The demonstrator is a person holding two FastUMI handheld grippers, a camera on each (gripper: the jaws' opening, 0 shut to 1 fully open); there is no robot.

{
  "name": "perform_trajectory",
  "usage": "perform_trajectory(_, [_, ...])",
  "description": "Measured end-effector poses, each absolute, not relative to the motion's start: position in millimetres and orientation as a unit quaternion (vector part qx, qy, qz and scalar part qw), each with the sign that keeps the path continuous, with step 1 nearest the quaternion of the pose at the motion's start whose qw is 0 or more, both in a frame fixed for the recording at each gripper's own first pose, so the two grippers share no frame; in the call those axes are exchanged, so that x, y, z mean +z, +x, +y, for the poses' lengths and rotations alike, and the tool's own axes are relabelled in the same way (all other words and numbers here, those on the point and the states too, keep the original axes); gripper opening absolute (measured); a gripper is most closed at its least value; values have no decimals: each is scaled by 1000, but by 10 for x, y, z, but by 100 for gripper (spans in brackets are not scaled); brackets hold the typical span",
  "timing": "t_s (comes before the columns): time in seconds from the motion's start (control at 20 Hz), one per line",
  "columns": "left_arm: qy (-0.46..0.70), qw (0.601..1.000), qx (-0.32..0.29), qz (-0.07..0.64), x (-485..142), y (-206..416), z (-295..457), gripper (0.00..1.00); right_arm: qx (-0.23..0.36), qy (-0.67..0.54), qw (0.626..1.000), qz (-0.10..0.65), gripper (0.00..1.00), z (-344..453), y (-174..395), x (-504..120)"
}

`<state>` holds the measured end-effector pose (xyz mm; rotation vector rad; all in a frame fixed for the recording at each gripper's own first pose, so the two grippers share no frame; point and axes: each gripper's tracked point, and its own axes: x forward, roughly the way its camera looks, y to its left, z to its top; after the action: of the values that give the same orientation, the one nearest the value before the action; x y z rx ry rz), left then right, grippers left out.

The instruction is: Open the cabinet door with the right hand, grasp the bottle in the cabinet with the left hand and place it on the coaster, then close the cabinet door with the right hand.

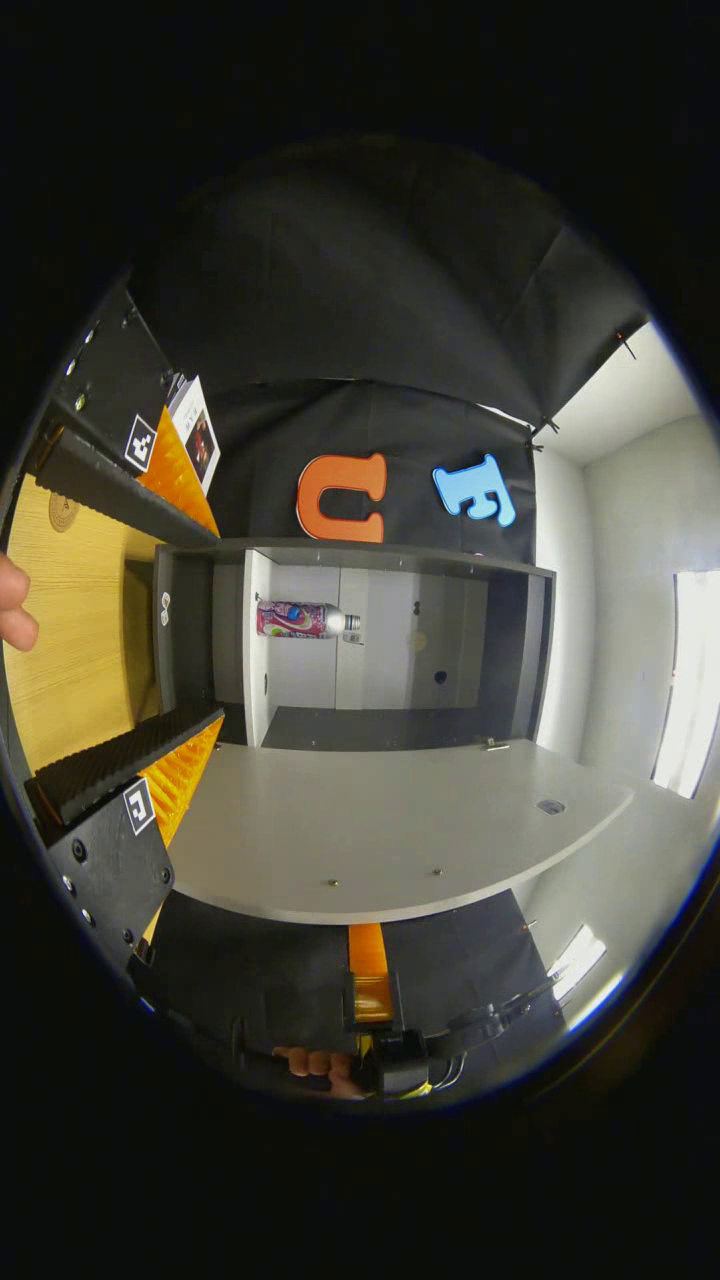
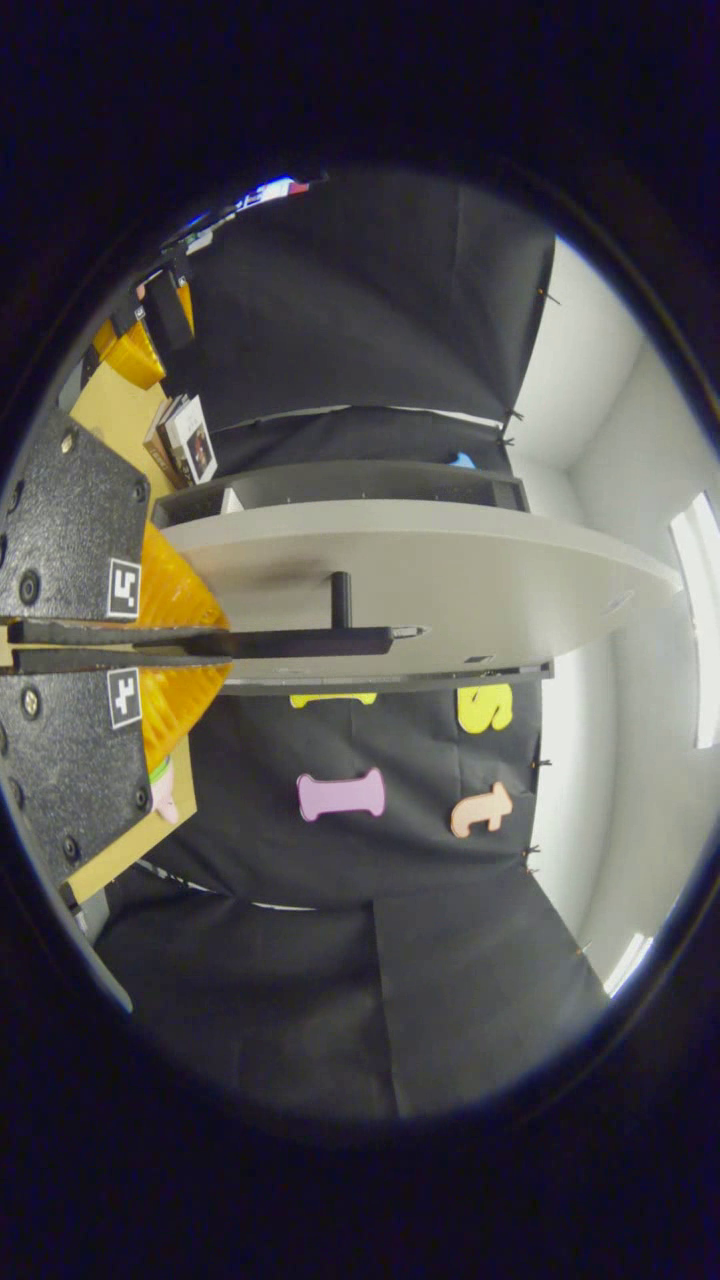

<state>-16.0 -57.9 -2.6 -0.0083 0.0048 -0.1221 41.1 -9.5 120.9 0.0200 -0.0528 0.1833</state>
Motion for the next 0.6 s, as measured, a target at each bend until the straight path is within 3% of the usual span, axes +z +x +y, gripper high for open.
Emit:
perform_trajectory(0.25, [6,998,-63,3,-48,-149,-628,95,46,6,998,-33,4,-532,512,1218])
perform_trajectory(0.6, [9,999,-52,11,-116,-129,-577,95,59,15,998,-34,4,-484,560,1151])
